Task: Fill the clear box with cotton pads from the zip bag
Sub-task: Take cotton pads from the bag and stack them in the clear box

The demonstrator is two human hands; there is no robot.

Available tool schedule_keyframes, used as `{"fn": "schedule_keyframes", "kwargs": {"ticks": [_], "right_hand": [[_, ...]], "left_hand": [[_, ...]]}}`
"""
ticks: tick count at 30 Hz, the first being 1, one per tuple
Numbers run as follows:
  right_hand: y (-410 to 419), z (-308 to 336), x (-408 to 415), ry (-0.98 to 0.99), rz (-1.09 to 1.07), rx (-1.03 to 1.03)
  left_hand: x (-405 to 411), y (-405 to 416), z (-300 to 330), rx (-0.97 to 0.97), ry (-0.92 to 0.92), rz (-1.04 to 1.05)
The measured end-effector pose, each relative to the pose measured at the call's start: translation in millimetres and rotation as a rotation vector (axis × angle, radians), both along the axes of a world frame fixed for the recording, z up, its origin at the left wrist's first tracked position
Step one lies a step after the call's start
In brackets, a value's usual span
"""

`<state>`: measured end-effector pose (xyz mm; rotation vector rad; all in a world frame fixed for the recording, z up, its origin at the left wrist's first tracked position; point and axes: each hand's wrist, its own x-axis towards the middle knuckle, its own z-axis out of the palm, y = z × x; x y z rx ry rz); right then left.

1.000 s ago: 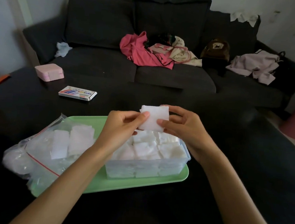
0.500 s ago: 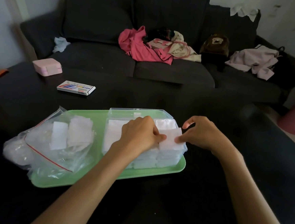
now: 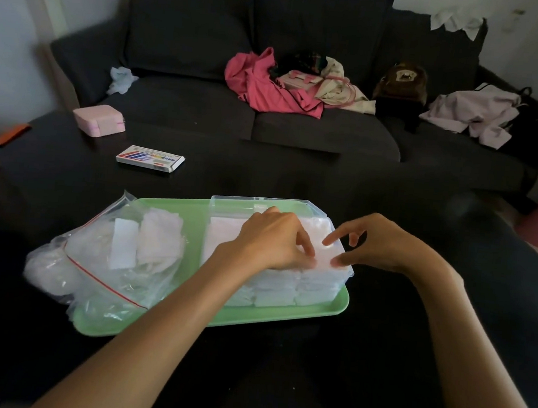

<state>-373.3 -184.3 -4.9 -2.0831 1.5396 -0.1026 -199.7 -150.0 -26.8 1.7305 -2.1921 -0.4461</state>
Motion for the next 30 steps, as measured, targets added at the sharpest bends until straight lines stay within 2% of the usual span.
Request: {"fn": "schedule_keyframes", "kwargs": {"ticks": [2, 6, 9, 12, 15, 19, 22, 27, 30], "right_hand": [[-1, 3, -2, -0.050, 0.000, -0.019], [-1, -2, -3, 0.057, 0.027, 0.116], [-2, 2, -1, 0.057, 0.019, 0.124], [-4, 13, 12, -0.028, -0.013, -0.008], [3, 18, 38, -0.202, -0.049, -0.210], [27, 8, 97, -0.356, 0.005, -0.291], [39, -8, 144, -0.346, 0.078, -0.387], [48, -34, 189, -0.156, 0.117, -0.497], [49, -39, 199, -0.169, 0.092, -0.563]], "left_hand": [[1, -3, 0, 0.037, -0.012, 0.003], [-1, -8, 0, 0.061, -0.052, 0.003], [-3, -9, 2, 0.072, -0.035, -0.006], [11, 3, 8, -0.026, 0.084, 0.056], [52, 27, 17, -0.185, 0.197, 0.235], [123, 64, 24, -0.359, 0.070, 0.601], [162, 86, 22, -0.331, -0.012, 0.760], [178, 100, 5, -0.187, -0.119, 0.746], [175, 102, -5, -0.202, -0.195, 0.714]]}}
